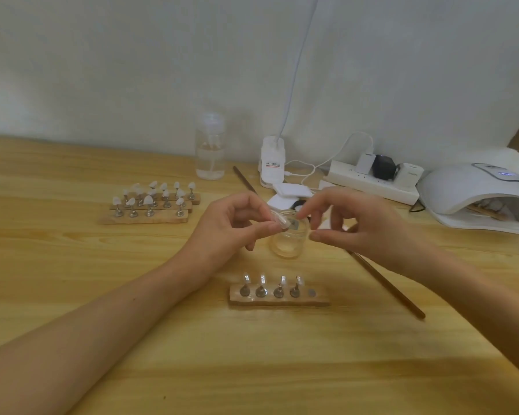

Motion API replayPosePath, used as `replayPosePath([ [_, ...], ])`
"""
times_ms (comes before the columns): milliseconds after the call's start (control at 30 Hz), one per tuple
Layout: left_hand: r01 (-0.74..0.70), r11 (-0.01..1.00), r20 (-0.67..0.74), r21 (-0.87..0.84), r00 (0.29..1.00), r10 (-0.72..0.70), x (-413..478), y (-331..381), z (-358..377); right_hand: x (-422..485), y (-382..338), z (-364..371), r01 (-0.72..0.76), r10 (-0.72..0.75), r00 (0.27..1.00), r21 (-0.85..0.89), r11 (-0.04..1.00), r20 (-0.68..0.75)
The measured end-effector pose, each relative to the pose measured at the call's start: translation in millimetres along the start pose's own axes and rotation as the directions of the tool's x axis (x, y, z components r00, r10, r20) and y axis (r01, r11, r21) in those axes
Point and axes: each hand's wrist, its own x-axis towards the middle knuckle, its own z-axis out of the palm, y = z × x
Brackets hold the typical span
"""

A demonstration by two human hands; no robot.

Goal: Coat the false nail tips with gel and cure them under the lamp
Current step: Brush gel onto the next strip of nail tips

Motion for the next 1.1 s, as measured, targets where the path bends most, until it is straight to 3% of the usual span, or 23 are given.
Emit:
replayPosePath([
  [167,0.01,1.0,0.054,-0.022,0.998,-0.009,0.0,-0.2,-1.5,17.3,-10.2,22.8,-0.09,0.095,0.996,0.321,0.943,0.0],
  [467,0.048,0.998,0.048,0.031,0.998,-0.049,0.1,-0.1,-2.2,7.3,-19.0,27.7,-0.196,0.226,0.974,0.453,0.87,-0.013],
  [667,0.073,0.997,-0.069,0.019,0.995,-0.072,2.3,-0.8,-2.9,-38.9,-12.2,23.6,-0.296,0.297,0.953,0.362,0.884,0.055],
  [1100,0.061,0.998,-0.061,0.031,0.996,-0.059,3.3,-5.3,-3.1,-52.5,-8.6,33.6,-0.294,0.287,0.956,0.29,0.911,0.069],
])
